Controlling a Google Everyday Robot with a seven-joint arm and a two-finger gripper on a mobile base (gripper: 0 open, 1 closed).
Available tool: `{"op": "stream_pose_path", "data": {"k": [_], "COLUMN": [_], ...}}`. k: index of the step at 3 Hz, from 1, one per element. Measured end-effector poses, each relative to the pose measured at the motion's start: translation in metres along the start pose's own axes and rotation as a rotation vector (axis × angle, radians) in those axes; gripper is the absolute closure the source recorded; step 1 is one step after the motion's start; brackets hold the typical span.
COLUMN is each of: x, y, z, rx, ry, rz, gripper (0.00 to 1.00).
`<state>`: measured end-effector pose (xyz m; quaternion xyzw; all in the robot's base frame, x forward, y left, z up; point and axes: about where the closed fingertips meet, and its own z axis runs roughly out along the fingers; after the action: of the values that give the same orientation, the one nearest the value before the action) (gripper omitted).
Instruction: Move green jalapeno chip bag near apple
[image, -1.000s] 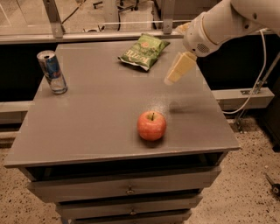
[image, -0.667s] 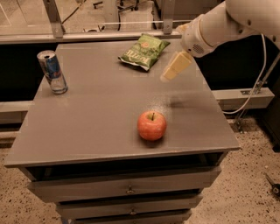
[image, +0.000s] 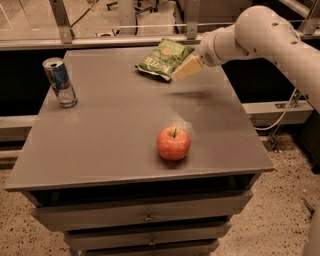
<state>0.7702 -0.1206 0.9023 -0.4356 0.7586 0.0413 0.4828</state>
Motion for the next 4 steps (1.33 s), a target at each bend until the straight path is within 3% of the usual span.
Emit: {"op": "stream_pose_path", "data": {"k": [2,3,4], "x": [0.011,0.001,-0.005], "y": [-0.041,-0.048,-0.041], "z": [0.052,0.071,0.095], "rx": [0.087,0.072,0.028], "ry": [-0.136,-0.2,-0.227], "rz": [0.182,0.217,0.252], "gripper": [0.0,0.0,0.0]}}
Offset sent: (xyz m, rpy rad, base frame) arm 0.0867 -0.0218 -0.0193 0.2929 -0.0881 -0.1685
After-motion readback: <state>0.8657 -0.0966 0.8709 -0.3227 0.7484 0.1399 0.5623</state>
